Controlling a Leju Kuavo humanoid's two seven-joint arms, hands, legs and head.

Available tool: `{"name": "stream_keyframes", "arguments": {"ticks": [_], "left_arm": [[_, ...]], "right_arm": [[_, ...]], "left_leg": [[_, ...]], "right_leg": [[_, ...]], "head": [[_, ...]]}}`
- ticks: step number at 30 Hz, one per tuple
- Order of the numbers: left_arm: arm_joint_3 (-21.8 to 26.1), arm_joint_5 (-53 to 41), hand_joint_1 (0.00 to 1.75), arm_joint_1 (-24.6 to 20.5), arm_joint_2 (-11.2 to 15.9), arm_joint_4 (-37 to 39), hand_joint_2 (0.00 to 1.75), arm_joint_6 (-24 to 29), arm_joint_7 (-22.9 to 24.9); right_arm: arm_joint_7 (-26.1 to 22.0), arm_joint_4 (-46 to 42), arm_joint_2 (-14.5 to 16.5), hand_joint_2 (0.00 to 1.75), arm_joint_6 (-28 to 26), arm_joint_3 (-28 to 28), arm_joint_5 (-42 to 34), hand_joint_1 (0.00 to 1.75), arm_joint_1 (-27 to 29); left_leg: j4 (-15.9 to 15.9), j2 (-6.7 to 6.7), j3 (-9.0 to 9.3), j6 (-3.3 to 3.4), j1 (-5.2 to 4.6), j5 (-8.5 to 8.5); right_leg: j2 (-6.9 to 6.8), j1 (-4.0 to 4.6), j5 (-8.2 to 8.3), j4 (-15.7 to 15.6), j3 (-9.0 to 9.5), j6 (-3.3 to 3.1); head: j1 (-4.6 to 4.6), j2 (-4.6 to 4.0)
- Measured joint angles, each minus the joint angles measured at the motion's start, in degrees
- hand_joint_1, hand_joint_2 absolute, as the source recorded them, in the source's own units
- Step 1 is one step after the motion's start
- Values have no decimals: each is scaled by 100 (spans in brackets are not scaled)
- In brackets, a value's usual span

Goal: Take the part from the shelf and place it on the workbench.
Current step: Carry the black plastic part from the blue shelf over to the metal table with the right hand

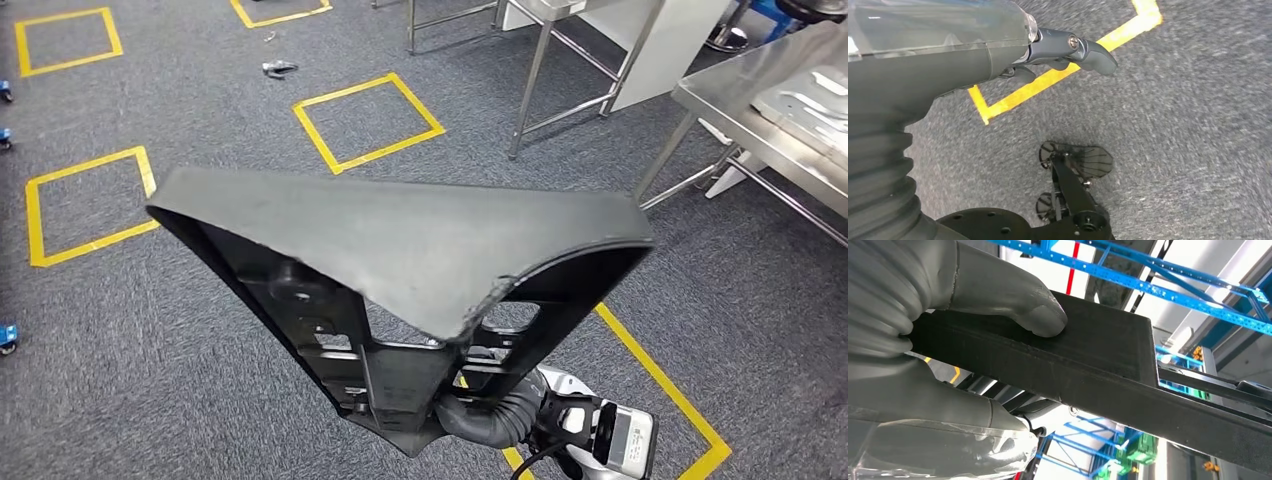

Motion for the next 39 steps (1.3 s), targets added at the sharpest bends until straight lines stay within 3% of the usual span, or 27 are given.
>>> {"name": "stream_keyframes", "arguments": {"ticks": [2,3,5,6,8,10,12,13,14,16,18,20,21,23,25,27,28,29,31,33,34,36,38,39], "left_arm": [[4,-4,0,-9,-8,1,175,14,-13],[7,-5,0,-14,-12,1,175,21,-16],[13,-10,0,-29,-11,-1,175,39,-19],[17,-14,0,-36,-5,-2,175,49,-23],[31,-24,0,-37,5,-3,175,63,-30],[49,-34,0,-19,11,-3,175,63,-33],[62,-56,0,-1,16,-3,175,57,-41],[69,-71,0,0,19,-3,175,54,-49],[78,-89,0,-5,23,-3,175,49,-61],[90,-129,0,-11,27,-3,175,41,-80],[92,-164,0,-8,28,-3,175,45,-82],[93,-184,0,-11,25,-3,175,55,-76],[94,-188,0,-14,23,-4,175,60,-73],[96,-204,0,-13,20,-6,175,75,-60],[101,-222,0,2,26,-7,175,96,-44],[115,-228,0,14,33,-7,175,108,-35],[124,-229,0,15,35,-7,175,111,-35],[131,-233,0,13,37,-7,175,111,-40],[139,-244,0,9,37,-7,175,102,-60],[150,-239,0,5,38,-7,175,61,-92],[162,-222,0,3,39,-7,175,30,-107],[189,-190,0,-14,46,-10,175,-21,-127],[212,-177,0,-32,57,-13,175,-47,-138],[224,-176,0,-31,62,-14,175,-53,-139]], "right_arm": [[1,-49,-3,175,-2,0,-19,168,-32],[1,-69,-7,175,-3,-1,-30,168,-48],[1,-94,-16,175,-4,-3,-45,168,-58],[-1,-105,-21,175,-4,-4,-53,168,-59],[-2,-123,-25,175,-4,-3,-74,168,-73],[5,-127,-24,175,-4,-2,-99,168,-87],[31,-126,-24,175,-1,-2,-143,168,-86],[53,-126,-23,175,7,-2,-177,168,-86],[81,-126,-23,175,22,-2,-214,168,-87],[124,-127,-22,175,62,-2,-261,168,-85],[138,-127,-21,175,90,-2,-274,168,-68],[139,-126,-20,175,96,-4,-281,168,-30],[135,-126,-20,175,97,-6,-284,168,-12],[115,-124,-20,175,100,-10,-291,168,3],[62,-106,-19,175,103,-11,-294,168,16],[2,-70,-19,175,102,-10,-291,168,44],[-21,-52,-19,175,101,-10,-286,168,53],[-36,-40,-19,175,97,-10,-275,168,57],[-70,-32,-19,175,79,-10,-245,168,48],[-98,-40,-16,175,52,-9,-206,168,37],[-106,-47,-15,175,38,-8,-182,168,40],[-117,-76,-13,175,15,-6,-144,168,55],[-136,-109,-4,175,0,-3,-132,168,55],[-148,-120,4,175,-4,-1,-131,168,53]], "left_leg": [[-4,94,26,-36,-27,-24],[-11,144,36,-60,-34,-32],[-28,232,65,-115,-39,-51],[4,185,71,-142,-38,-90],[356,-52,-65,-187,-24,-320],[1064,-254,-403,-221,-4,-652],[1486,-293,-641,-262,13,-721],[1400,-300,-624,-281,25,-594],[1111,-335,-508,-298,45,-380],[405,-559,-206,-315,94,-54],[93,-722,-75,-275,111,0],[71,-641,-70,-191,98,0],[45,-579,-57,-152,98,15],[-13,-451,-25,-78,111,38],[-24,-324,-10,-41,89,28],[-23,-193,0,-37,76,6],[-23,-129,13,-41,75,-8],[-23,-70,35,-53,75,-25],[-23,36,89,-90,60,-66],[-35,131,127,-143,35,-98],[-50,187,144,-170,21,-109],[-71,254,197,-235,20,-146],[159,52,126,-285,37,-316],[450,-105,-11,-294,48,-469]], "right_leg": [[-195,76,164,-588,301,-98],[-232,103,159,-684,339,-124],[-109,85,191,-735,344,-149],[-51,60,211,-779,370,-164],[54,7,252,-858,425,-206],[168,10,255,-864,430,-232],[313,5,249,-851,429,-234],[387,-3,242,-835,430,-224],[461,-16,228,-807,431,-204],[591,-31,181,-711,398,-139],[705,-36,161,-642,330,-65],[810,-54,180,-643,283,4],[771,-54,166,-621,265,36],[534,-53,-2,-337,126,93],[269,-68,-300,315,-209,138],[183,-90,-409,788,-478,158],[162,-94,-310,744,-470,157],[122,-92,-122,483,-344,144],[-113,-43,202,-258,25,87],[-291,32,273,-637,201,9],[-284,61,255,-655,201,-24],[-136,42,272,-703,215,-87],[-10,6,292,-763,261,-158],[47,-5,296,-777,279,-188]], "head": [[-2,0],[-3,0],[-3,0],[-4,0],[-13,0],[-19,0],[-19,0],[-20,0],[-20,0],[-20,0],[-17,0],[-17,0],[-17,0],[10,0],[34,0],[34,0],[34,0],[34,0],[35,0],[34,0],[33,0],[31,0],[28,0],[26,0]]}}
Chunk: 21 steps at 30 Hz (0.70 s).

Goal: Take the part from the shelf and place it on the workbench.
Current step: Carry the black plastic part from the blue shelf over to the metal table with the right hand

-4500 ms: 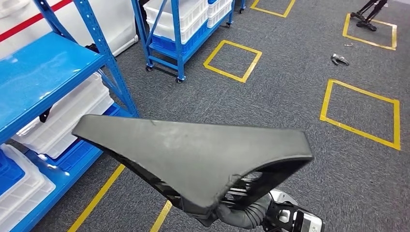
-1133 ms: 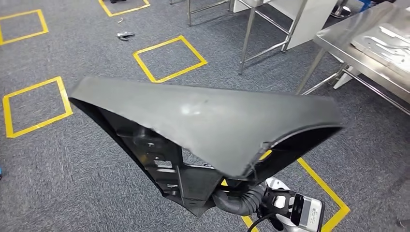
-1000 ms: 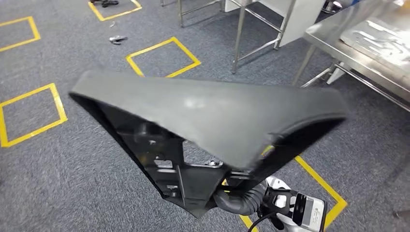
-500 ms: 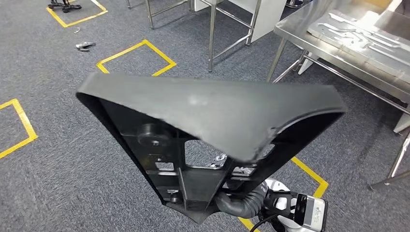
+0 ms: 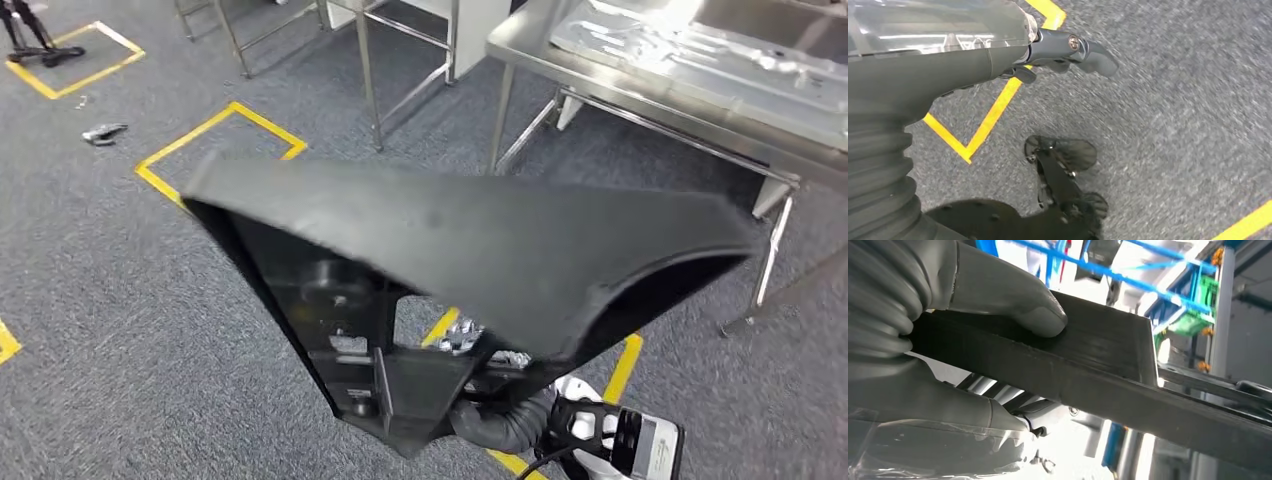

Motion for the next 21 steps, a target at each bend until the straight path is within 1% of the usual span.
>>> {"name": "stream_keyframes", "arguments": {"ticks": [1,2,3,4,5,6,7,8,9,10,11,12,13,14,15,16,17,18,19,20,21], "left_arm": [[13,1,0,9,3,0,175,-3,-1],[23,1,0,21,7,0,175,-6,0],[32,2,0,34,11,0,175,-7,0],[40,4,0,40,16,0,175,-9,-3],[47,7,0,39,20,0,175,-13,-9],[54,9,0,34,22,0,175,-18,-16],[59,10,0,27,26,0,175,-23,-25],[62,11,0,20,30,0,175,-32,-31],[64,12,0,16,35,0,175,-47,-34],[66,14,0,7,39,0,175,-63,-34],[68,15,0,-6,41,0,175,-79,-34],[69,16,0,-22,38,0,175,-90,-32],[69,16,0,-38,35,-1,175,-90,-28],[70,13,0,-48,33,-1,175,-81,-21],[74,10,0,-47,31,-2,175,-69,-5],[84,12,0,-41,34,-2,175,-57,20],[99,24,0,-33,36,-2,175,-55,49],[121,45,0,-26,37,-2,175,-66,77],[144,72,0,-25,38,-1,175,-84,97],[167,96,0,-25,38,-1,175,-107,109],[187,111,0,-28,38,0,175,-127,114]], "right_arm": [[-11,-5,7,175,-2,2,0,168,-2],[-19,-5,13,175,-1,3,1,168,3],[-22,-5,15,175,0,5,4,168,11],[-22,-5,16,175,1,7,8,168,17],[-22,-5,17,175,2,10,12,168,19],[-22,-5,20,175,4,13,16,168,18],[-22,-5,22,175,9,16,20,168,13],[-17,-5,25,175,18,20,27,168,1],[-7,-6,29,175,32,24,32,168,-16],[15,-7,33,175,47,26,35,168,-37],[43,-7,37,175,62,28,33,168,-61],[67,-8,39,175,74,30,24,168,-81],[85,-8,39,175,83,30,9,168,-105],[95,-8,39,175,92,30,-10,168,-135],[101,-7,40,175,100,31,-31,168,-166],[116,-7,41,175,105,32,-54,168,-196],[138,-5,42,175,106,33,-74,168,-215],[158,-4,43,175,103,33,-92,168,-223],[176,-4,44,175,99,32,-109,168,-225],[183,-3,44,175,97,32,-121,168,-226],[183,-3,44,175,95,32,-131,168,-230]], "left_leg": [[384,-115,-197,-4,1,-169],[756,-167,-402,-6,1,-297],[1000,-188,-557,-7,-1,-329],[1050,-197,-628,-4,-2,-248],[871,-216,-592,5,-2,-61],[537,-274,-480,19,0,177],[179,-397,-350,41,2,362],[-124,-509,-232,62,8,480],[-308,-596,-160,85,5,527],[-379,-629,-130,112,-3,513],[-413,-585,-113,142,-8,520],[-436,-530,-100,181,-3,538],[-467,-476,-80,219,9,553],[-501,-419,-58,252,24,570],[-524,-353,-39,274,32,576],[-533,-288,-28,286,27,573],[-535,-215,-23,292,24,565],[-535,-141,-21,291,24,556],[-534,-72,-16,284,27,546],[-534,-10,-3,272,30,532],[-533,49,19,254,34,515]], "right_leg": [[68,4,-3,0,6,-24],[142,12,-6,4,8,-43],[222,21,-10,11,12,-48],[303,29,-14,19,16,-50],[381,34,-20,30,22,-48],[452,35,-30,46,27,-41],[516,39,-43,68,24,-26],[579,40,-56,100,7,-5],[631,33,-61,123,-14,24],[685,23,-59,131,-36,57],[739,13,-49,129,-53,93],[752,3,-44,124,-57,126],[681,10,-69,158,-71,158],[553,15,-143,272,-121,188],[392,5,-276,505,-231,216],[249,-9,-449,836,-399,247],[179,-38,-614,1206,-594,273],[147,-65,-713,1509,-757,296],[129,-87,-707,1633,-832,314],[106,-106,-589,1536,-788,325],[54,-116,-393,1226,-628,327]], "head": [[-2,0],[-3,0],[-3,0],[-2,0],[-2,0],[-2,0],[-1,0],[1,0],[3,-1],[3,-1],[3,-1],[2,-1],[6,0],[23,0],[38,0],[55,0],[67,0],[66,0],[68,0],[67,0],[68,0]]}}
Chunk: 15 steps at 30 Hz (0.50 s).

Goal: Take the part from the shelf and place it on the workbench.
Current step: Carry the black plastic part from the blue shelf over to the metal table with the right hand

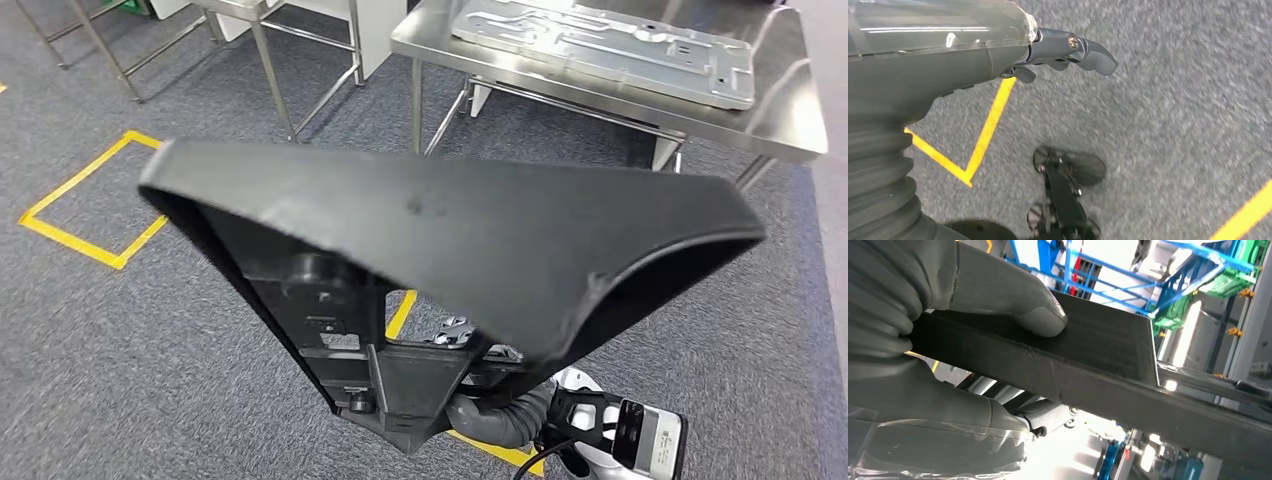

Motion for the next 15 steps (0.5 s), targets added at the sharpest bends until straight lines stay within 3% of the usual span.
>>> {"name": "stream_keyframes", "arguments": {"ticks": [2,4,6,8,10,12,13,14,15], "left_arm": [[28,13,0,-6,0,0,175,-35,4],[50,21,0,-14,0,0,175,-67,6],[68,30,0,-29,0,0,175,-92,8],[81,36,0,-48,1,0,175,-115,8],[101,43,0,-52,1,0,175,-134,9],[116,49,0,-34,0,0,175,-145,11],[118,51,0,-25,0,0,175,-151,13],[119,51,0,-21,0,0,175,-161,14],[120,52,0,-21,0,0,175,-174,15]], "right_arm": [[1,0,0,175,-5,0,-11,168,-25],[1,0,-2,175,-13,-2,-19,168,-52],[4,-1,-4,175,-17,-4,-22,168,-65],[10,-1,-4,175,-18,-3,-21,168,-82],[22,-1,-4,175,-17,-1,-20,168,-106],[50,5,-4,175,-17,1,-19,168,-116],[66,10,-4,175,-18,1,-18,168,-115],[81,18,-4,175,-19,2,-17,168,-115],[93,25,-4,175,-20,3,-17,168,-118]], "left_leg": [[4,97,56,-56,-14,-46],[-2,190,99,-125,-43,-85],[-25,297,144,-190,-54,-110],[116,198,119,-236,-37,-219],[699,-79,-150,-251,-20,-536],[1444,-222,-552,-254,-24,-829],[1633,-241,-680,-252,-27,-833],[1590,-251,-706,-244,-28,-708],[1343,-273,-636,-230,-27,-491]], "right_leg": [[-248,26,318,-785,409,-29],[-377,81,385,-1143,583,-85],[-250,94,382,-1166,581,-148],[-128,67,402,-1218,614,-218],[-12,53,408,-1249,644,-281],[126,72,398,-1242,649,-314],[205,83,393,-1234,653,-319],[284,91,385,-1224,659,-320],[362,95,374,-1211,670,-316]], "head": [[-2,0],[-6,0],[-9,0],[-14,0],[-22,0],[-26,0],[-26,0],[-26,0],[-26,0]]}}
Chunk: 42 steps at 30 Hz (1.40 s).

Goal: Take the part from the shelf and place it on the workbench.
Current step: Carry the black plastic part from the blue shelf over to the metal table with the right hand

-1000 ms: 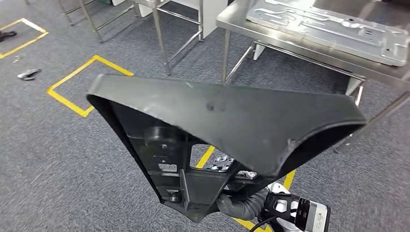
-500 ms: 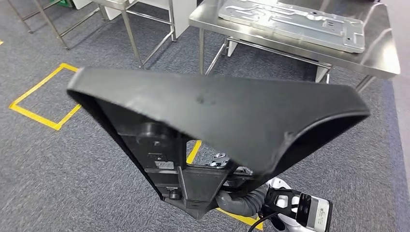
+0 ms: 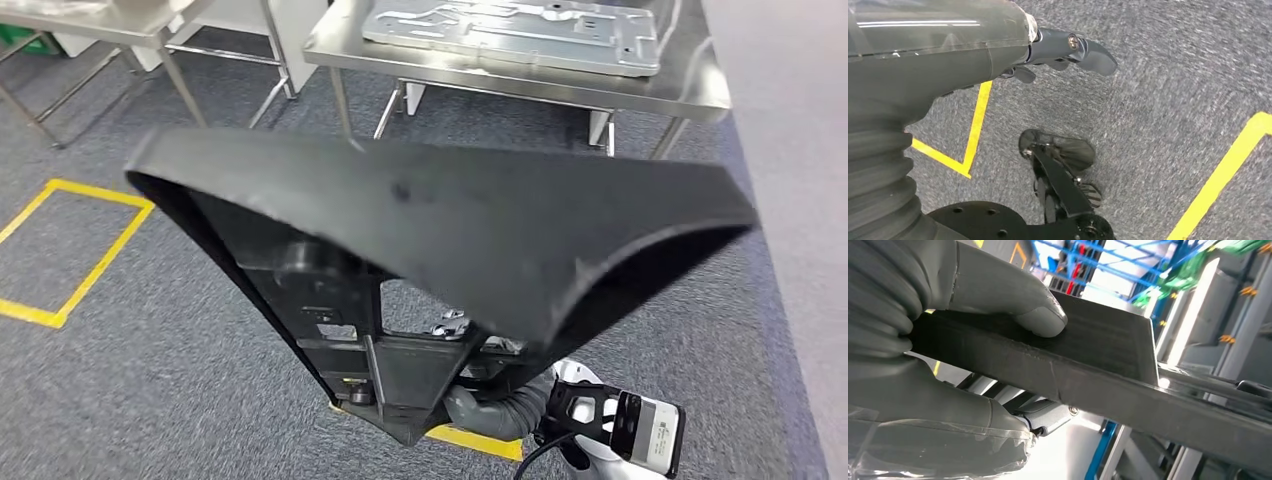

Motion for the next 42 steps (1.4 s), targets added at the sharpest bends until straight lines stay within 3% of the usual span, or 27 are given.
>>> {"name": "stream_keyframes", "arguments": {"ticks": [2,3,4,6,7,9,11,13,14,16,18,21,24,25,27,28,29,30,32,34,37,39,40,42], "left_arm": [[3,2,0,-5,-1,0,175,-26,0],[6,4,0,-8,-1,0,175,-40,3],[12,9,0,-14,-2,0,175,-52,5],[25,17,0,-32,-6,0,175,-76,10],[31,20,0,-44,-15,-1,175,-84,10],[38,21,0,-53,-35,-2,175,-97,13],[46,19,0,-39,-41,-2,175,-109,30],[59,13,0,-25,-40,-2,175,-143,65],[67,8,0,-25,-40,-2,175,-171,80],[81,-4,0,-33,-44,-2,175,-225,97],[88,-10,0,-43,-50,-2,175,-271,101],[101,-3,0,-50,-55,-2,175,-332,101],[125,3,0,-53,-54,-2,175,-371,95],[132,3,0,-51,-54,-2,175,-379,93],[140,4,0,-40,-55,-2,175,-387,94],[142,4,0,-27,-55,-2,175,-390,95],[143,5,0,-14,-55,-2,175,-391,96],[144,5,0,-2,-55,-2,175,-391,96],[146,5,0,9,-54,-2,175,-391,95],[153,5,0,6,-52,-2,175,-391,94],[162,5,0,-12,-51,-2,175,-391,95],[165,5,0,-14,-53,-2,175,-391,95],[166,5,0,-16,-54,-2,175,-391,94],[169,3,0,-14,-55,-2,175,-391,91]], "right_arm": [[14,8,0,175,-1,1,-4,168,-15],[21,9,0,175,-1,3,-9,168,-27],[31,11,0,175,0,5,-16,168,-38],[64,14,0,175,1,10,-32,168,-55],[78,15,0,175,2,13,-39,168,-59],[92,19,0,175,-1,20,-52,168,-89],[106,28,0,175,-18,30,-66,168,-124],[127,46,0,175,-83,40,-56,168,-132],[138,56,0,175,-129,45,-35,168,-132],[157,66,0,175,-211,52,25,168,-133],[167,65,-1,175,-266,61,82,168,-135],[149,65,-4,175,-315,72,136,168,-131],[103,47,-8,175,-333,75,160,168,-123],[92,41,-8,175,-340,76,163,168,-121],[89,39,-7,175,-348,78,168,168,-111],[91,40,-7,175,-349,80,173,168,-99],[93,41,-7,175,-349,81,178,168,-88],[94,41,-7,175,-350,84,182,168,-80],[94,41,-7,175,-352,86,184,168,-74],[93,42,-7,175,-356,89,184,168,-76],[94,41,-8,175,-365,95,186,168,-79],[93,37,-9,175,-369,96,186,168,-86],[93,36,-9,175,-372,97,186,168,-92],[91,36,-9,175,-378,98,196,168,-90]], "left_leg": [[-751,-152,281,43,5,423],[-1017,-229,393,65,5,519],[-1164,-280,457,89,0,542],[-1225,-242,494,145,-9,523],[-1250,-194,506,181,-4,537],[-1302,-90,536,256,16,560],[-1318,14,552,301,6,554],[-1317,99,556,306,-2,540],[-1316,130,562,301,-2,531],[-1316,172,595,278,-1,511],[-1317,185,626,230,-15,483],[-1357,212,663,122,-23,441],[-1226,169,681,46,-13,317],[-960,119,567,35,-8,189],[-154,51,127,26,-6,-115],[175,40,-90,21,-6,-186],[300,38,-218,22,-6,-133],[183,38,-226,29,-7,44],[-545,24,25,70,-9,554],[-1140,2,294,123,-35,775],[-1316,-3,396,222,-58,691],[-1361,-3,477,290,-42,650],[-1380,-3,530,317,-30,625],[-1398,3,622,347,-31,550]], "right_leg": [[135,11,-34,39,13,31],[196,14,-46,56,8,57],[246,13,-51,67,-4,87],[339,2,-42,60,-29,154],[317,-1,-52,73,-35,185],[77,8,-205,322,-150,246],[-206,-12,-526,976,-482,297],[-276,-47,-699,1540,-791,330],[-287,-59,-634,1553,-810,338],[-317,-68,-275,998,-527,322],[-376,-35,-38,289,-154,264],[-383,19,-44,4,-23,161],[-329,-26,-38,-127,125,56],[-320,-39,-43,-162,187,23],[-299,-16,-90,-170,251,-22],[-278,-2,-120,-168,280,-34],[-252,10,-152,-166,315,-36],[-225,18,-189,-163,361,-32],[-187,23,-284,-160,478,-6],[-161,36,-374,-150,553,46],[-149,41,-420,-126,594,137],[-190,32,-442,67,524,201],[-217,23,-494,300,390,236],[-257,-3,-695,1013,-97,293]], "head": [[0,0],[1,0],[2,0],[2,-1],[1,-1],[35,0],[70,-1],[71,-1],[71,-1],[72,0],[70,0],[68,0],[56,0],[46,0],[31,0],[30,0],[29,-1],[28,-1],[28,-1],[28,0],[25,0],[33,0],[39,0],[50,0]]}}
